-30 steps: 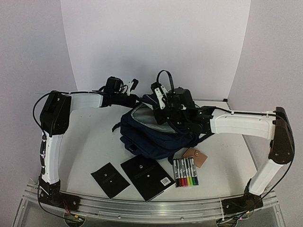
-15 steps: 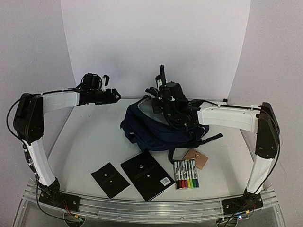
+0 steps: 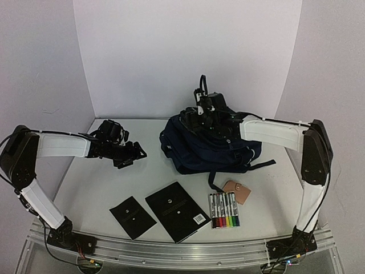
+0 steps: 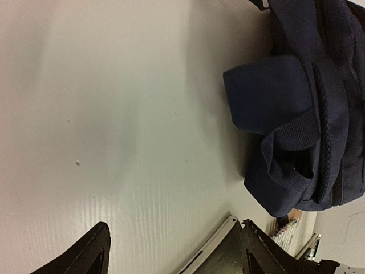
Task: Pack the student bag
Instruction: Unzip the student bag at the center of the board, then pick up the book from the center of the board.
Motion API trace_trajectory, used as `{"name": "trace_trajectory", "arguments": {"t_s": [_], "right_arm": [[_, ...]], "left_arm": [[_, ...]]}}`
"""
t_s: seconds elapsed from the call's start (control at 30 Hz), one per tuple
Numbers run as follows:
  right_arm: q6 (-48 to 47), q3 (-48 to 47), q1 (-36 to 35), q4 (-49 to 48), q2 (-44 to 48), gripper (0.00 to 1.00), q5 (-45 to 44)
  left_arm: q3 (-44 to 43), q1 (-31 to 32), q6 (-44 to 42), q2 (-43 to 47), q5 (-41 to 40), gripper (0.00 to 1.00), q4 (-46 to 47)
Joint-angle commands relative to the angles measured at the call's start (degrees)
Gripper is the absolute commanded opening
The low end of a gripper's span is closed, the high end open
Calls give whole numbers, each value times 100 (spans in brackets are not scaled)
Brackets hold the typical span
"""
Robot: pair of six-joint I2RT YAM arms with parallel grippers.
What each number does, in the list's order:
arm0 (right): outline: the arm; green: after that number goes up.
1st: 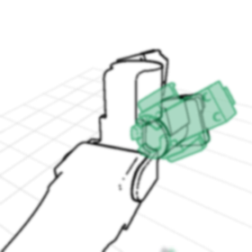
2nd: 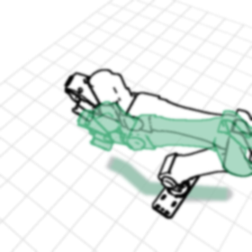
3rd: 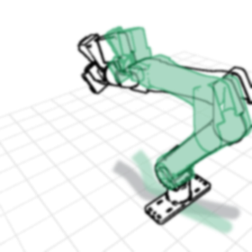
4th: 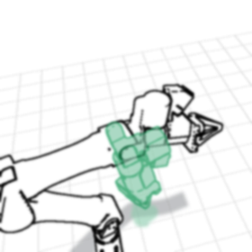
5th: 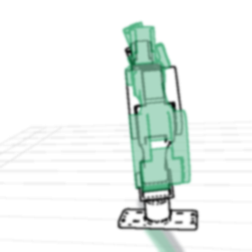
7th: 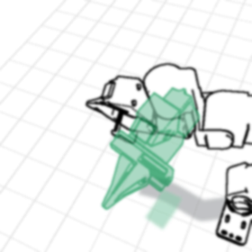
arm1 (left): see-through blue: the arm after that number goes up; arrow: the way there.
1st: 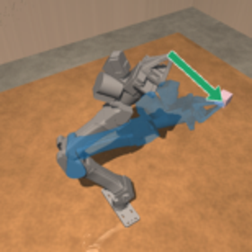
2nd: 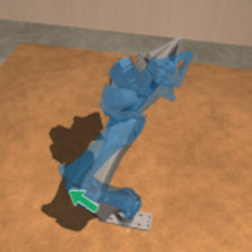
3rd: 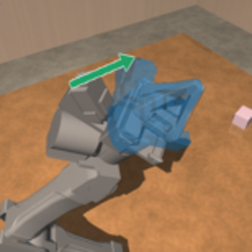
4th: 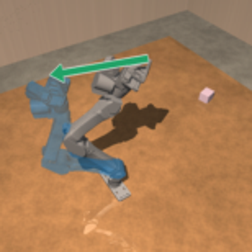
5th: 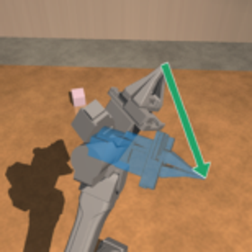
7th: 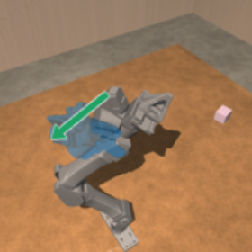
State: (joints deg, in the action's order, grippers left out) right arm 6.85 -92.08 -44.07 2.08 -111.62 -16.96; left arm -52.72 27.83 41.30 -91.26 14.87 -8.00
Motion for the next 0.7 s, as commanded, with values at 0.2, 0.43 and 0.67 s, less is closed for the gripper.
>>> {"name": "trace_trajectory", "arguments": {"t_s": [0.2,0.43,0.67], "right_arm": [[832,1645,-218,378,2398,96,2693],[1352,3071,-470,38,2781,89,3516],[2068,4310,-485,-1232,2558,81,3909]], "left_arm": [[1000,1015,1905,584,-345,77,598],[1558,1639,2382,649,-552,70,1006],[1811,2319,2840,910,-1335,60,851]]}}
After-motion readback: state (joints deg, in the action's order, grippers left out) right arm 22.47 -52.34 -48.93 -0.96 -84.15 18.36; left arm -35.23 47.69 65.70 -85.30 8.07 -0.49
